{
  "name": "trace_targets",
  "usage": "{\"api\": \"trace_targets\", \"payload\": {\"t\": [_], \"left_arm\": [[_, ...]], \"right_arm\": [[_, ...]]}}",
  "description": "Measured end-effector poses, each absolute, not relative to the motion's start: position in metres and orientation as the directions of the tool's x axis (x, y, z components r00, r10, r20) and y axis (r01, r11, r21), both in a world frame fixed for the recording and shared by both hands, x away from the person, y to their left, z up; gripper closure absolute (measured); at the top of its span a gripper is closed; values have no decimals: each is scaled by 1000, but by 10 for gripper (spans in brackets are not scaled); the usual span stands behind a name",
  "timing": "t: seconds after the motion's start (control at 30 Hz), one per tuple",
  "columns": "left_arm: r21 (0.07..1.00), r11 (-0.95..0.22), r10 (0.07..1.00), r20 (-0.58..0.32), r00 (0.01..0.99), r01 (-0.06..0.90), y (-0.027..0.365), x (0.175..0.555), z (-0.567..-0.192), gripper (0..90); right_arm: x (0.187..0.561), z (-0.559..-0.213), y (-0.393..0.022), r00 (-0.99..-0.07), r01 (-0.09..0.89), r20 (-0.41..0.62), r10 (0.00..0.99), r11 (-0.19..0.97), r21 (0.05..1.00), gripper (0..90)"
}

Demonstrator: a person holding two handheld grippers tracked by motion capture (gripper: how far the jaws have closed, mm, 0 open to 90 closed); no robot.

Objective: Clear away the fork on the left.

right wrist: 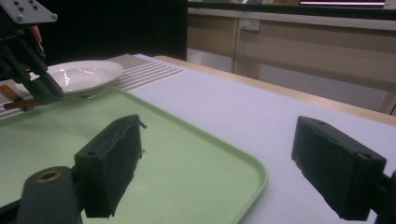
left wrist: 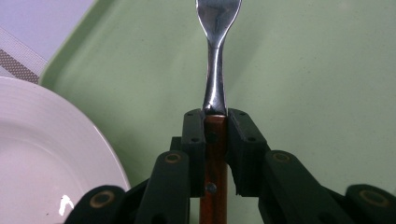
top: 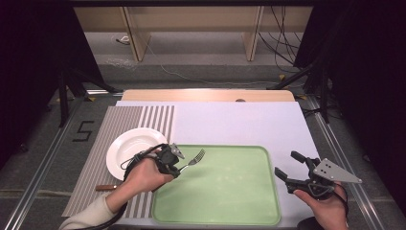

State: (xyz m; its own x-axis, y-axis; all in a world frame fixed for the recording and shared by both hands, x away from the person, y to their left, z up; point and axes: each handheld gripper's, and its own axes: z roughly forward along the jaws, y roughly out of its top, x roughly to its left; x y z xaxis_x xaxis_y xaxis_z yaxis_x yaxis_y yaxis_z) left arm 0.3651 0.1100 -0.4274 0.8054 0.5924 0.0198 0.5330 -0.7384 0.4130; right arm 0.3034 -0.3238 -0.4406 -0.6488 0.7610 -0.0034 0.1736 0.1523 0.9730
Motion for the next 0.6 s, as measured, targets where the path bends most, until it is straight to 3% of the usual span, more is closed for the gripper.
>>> {"api": "trace_targets", "payload": {"t": [0.6], "left_arm": [[369, -750, 589, -5, 808, 549, 98, 371, -445, 770]], "right_arm": [[303, -440, -324, -647, 180, -5, 763, 160, 971, 170]]}}
